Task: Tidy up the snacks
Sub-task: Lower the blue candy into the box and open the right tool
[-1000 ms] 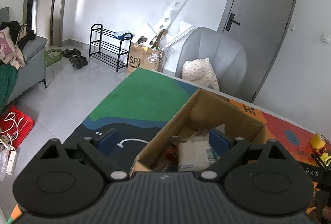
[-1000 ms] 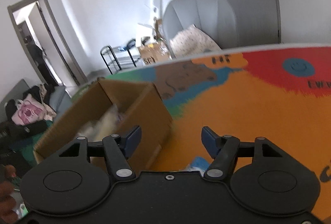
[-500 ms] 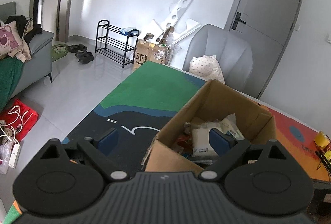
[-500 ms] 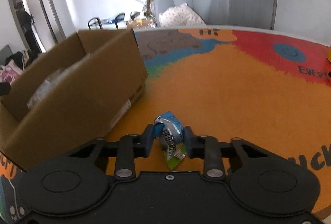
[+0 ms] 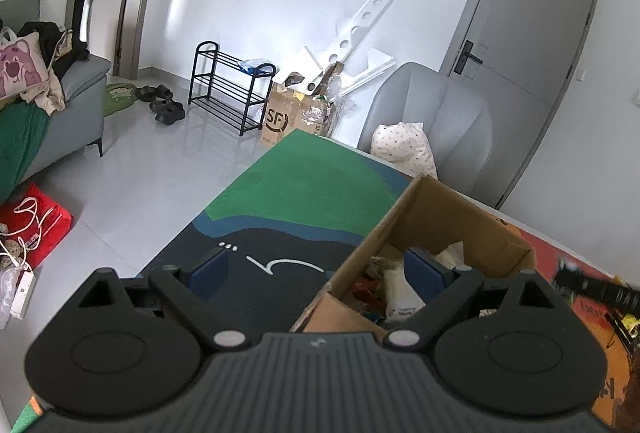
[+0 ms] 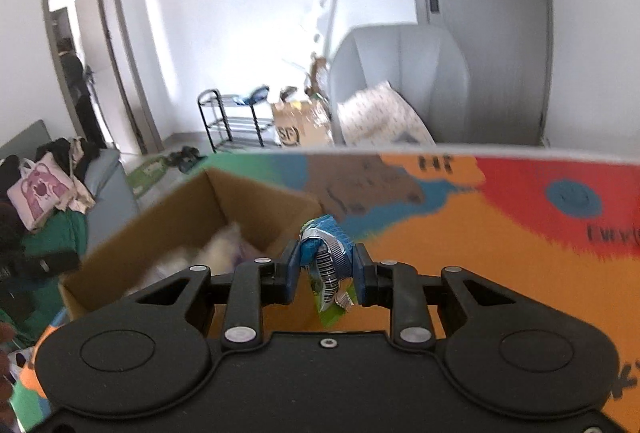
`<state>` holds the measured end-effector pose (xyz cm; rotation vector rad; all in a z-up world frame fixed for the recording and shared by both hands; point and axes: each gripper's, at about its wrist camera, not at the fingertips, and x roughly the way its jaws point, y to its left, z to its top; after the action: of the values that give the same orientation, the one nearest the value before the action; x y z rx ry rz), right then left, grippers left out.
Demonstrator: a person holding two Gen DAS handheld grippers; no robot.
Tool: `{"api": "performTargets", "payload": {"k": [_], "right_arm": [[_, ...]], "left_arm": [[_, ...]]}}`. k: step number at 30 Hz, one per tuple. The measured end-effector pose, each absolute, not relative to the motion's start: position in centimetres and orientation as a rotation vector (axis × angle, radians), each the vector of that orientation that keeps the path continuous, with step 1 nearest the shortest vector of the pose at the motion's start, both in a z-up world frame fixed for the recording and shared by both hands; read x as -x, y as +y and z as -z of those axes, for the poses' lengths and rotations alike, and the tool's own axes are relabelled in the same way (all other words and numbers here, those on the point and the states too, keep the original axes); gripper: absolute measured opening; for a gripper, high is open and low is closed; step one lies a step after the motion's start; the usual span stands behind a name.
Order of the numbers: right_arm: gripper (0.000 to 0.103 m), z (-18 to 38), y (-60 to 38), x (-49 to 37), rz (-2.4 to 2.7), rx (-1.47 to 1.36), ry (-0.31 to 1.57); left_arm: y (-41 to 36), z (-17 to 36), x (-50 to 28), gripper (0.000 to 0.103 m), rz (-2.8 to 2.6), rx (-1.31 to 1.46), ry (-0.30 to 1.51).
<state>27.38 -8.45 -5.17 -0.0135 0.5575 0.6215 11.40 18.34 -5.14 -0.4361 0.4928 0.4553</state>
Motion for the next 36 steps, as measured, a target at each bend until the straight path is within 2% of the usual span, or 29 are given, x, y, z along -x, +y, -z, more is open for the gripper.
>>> {"api": "performTargets", "payload": {"k": [8,10,12,28,30,34,36], "right_arm": [[0.027,3.9,-4.6,-27.8,-0.674,0.035,0.515],[0.030,4.1,-4.2,-28.0,-0.672,0.034,0.514],[0.039,4.3,-4.2,-27.9,-0.655,0.033,0.513],[0.042,3.8,-7.2,-26.8,-0.654,-0.042,0.507],[0.048,3.8,-8.1,-26.6,-0.644,-0.053,0.515],[0.053,3.6,-9.9,-25.8,-0.625,-0.070,0.529],[0.060,3.5,-11.0,-25.2,-0.614,-0.082,0.531]], "left_arm": [[20.3,5.3,-10.0,0.094,-0.496,0.475,0.471],[20.8,5.3,-9.7,0.094,-0.510,0.481,0.467],[21.1,5.3,-9.5,0.094,-0.520,0.485,0.468],[18.9,3.7,-9.2,0.094,-0.499,0.445,0.460],[18.1,3.4,-9.1,0.094,-0.492,0.433,0.467],[16.5,2.6,-9.1,0.094,-0.450,0.403,0.474],[15.5,2.4,-9.0,0.098,-0.426,0.383,0.480]]}}
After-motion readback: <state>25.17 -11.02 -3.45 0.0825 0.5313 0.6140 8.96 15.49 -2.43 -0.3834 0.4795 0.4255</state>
